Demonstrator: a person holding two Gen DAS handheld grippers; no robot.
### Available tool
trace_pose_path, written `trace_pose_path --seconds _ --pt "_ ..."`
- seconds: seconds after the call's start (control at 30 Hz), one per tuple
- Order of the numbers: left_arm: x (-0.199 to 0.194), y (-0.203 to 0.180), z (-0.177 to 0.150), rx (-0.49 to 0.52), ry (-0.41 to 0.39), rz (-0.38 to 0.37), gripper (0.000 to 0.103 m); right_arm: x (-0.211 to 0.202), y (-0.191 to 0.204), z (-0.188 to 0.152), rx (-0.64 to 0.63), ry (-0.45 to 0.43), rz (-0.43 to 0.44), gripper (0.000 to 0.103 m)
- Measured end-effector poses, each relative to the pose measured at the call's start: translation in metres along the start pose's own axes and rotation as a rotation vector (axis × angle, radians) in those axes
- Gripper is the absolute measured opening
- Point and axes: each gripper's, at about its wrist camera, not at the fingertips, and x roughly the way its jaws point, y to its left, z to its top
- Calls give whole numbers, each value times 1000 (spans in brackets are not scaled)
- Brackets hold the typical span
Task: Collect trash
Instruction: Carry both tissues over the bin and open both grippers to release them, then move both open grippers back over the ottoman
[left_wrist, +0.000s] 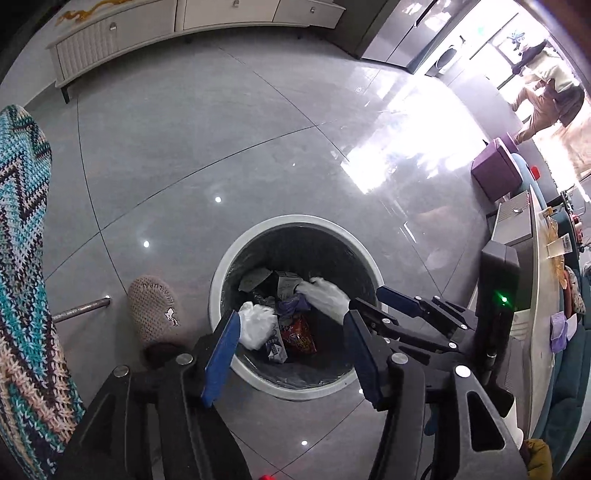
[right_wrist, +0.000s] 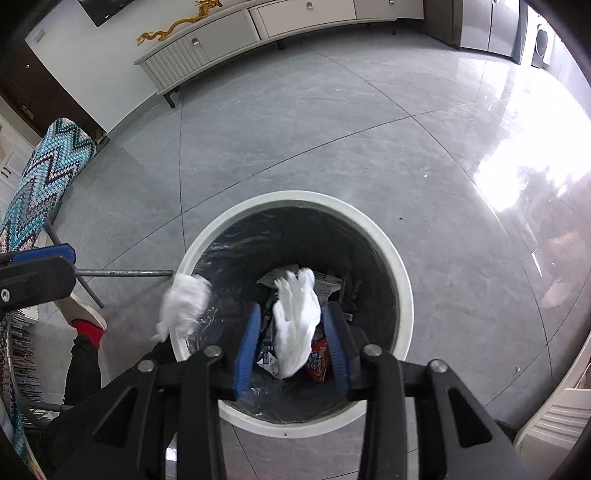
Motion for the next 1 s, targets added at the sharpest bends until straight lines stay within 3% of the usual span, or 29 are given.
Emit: trace_pose_path --seconds 0.17,0.3,0.57,0.83,0.93,1.0 --pt "-22 -4 -1 10 -54 -18 56 -9 2 1 -3 -15 -21 40" --pt "-58 -5 -13 23 -158 -23 56 -33 9 2 -31 -54 -29 40" --pt "-141 0 -59 87 -282 5 56 -104 64 0 -144 -162 -31 40" --pt "-218 61 -122 51 -384 78 57 -158 156 -10 -284 -238 18 40" --pt "-248 94 -150 11 -432 108 68 -170 195 -14 -338 -251 38 40" --pt "-261 114 -170 -7 -461 132 68 -177 223 -16 -373 -252 51 40"
